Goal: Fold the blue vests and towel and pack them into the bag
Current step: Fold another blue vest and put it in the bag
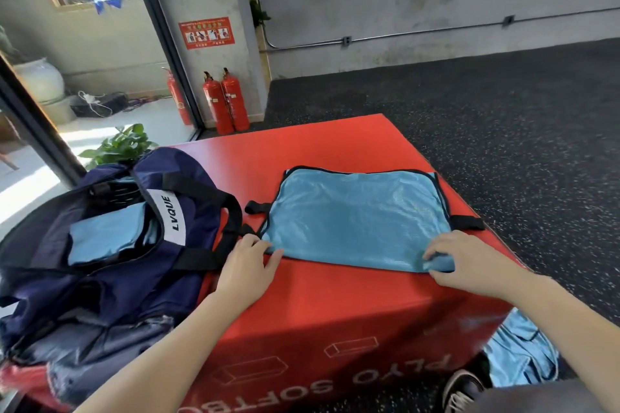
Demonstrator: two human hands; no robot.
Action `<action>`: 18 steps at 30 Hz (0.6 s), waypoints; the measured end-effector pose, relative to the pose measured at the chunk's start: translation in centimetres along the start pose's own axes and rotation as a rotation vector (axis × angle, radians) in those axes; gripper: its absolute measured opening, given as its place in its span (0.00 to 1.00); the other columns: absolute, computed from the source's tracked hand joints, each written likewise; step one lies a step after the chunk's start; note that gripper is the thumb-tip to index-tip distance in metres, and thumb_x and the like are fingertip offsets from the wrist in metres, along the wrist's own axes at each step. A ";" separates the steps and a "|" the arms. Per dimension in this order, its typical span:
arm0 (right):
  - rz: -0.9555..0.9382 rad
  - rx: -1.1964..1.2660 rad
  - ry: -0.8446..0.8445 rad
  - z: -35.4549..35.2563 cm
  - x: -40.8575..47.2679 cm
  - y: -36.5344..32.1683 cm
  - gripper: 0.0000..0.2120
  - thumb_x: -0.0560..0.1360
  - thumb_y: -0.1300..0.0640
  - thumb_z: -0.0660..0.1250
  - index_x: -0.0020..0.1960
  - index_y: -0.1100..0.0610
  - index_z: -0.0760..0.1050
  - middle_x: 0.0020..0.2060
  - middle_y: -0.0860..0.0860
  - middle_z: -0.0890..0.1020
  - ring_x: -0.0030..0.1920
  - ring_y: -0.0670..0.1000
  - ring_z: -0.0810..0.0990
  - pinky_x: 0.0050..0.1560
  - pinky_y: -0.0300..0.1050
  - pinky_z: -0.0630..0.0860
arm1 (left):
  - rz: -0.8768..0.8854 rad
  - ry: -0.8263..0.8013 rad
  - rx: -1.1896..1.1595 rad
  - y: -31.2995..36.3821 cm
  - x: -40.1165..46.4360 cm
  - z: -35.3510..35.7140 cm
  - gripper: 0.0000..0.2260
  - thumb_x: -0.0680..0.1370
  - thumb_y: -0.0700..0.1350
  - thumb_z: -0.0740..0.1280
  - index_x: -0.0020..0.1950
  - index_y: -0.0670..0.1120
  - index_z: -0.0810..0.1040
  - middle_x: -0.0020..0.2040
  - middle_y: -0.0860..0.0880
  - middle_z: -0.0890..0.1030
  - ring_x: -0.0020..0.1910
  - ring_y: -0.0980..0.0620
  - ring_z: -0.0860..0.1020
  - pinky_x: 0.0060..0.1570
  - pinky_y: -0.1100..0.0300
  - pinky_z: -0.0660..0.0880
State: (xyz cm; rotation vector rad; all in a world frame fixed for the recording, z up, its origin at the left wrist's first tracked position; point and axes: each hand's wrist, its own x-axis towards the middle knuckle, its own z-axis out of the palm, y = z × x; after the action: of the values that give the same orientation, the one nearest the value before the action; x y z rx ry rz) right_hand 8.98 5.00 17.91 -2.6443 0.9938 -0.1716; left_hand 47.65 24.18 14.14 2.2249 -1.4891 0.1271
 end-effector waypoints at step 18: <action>0.080 0.013 0.013 0.7 2.0 -1.1 0.12 0.69 0.55 0.69 0.38 0.42 0.67 0.41 0.43 0.78 0.43 0.43 0.76 0.50 0.45 0.76 | -0.059 -0.156 -0.073 0.2 12.4 4.2 0.26 0.82 0.60 0.58 0.74 0.46 0.71 0.72 0.47 0.74 0.71 0.45 0.71 0.70 0.43 0.67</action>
State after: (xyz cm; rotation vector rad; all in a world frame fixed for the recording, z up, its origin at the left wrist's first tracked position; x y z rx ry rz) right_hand 11.28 4.64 17.62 -2.5895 1.0974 -0.1770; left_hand 51.78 11.78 14.41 2.2612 -1.4803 -0.1199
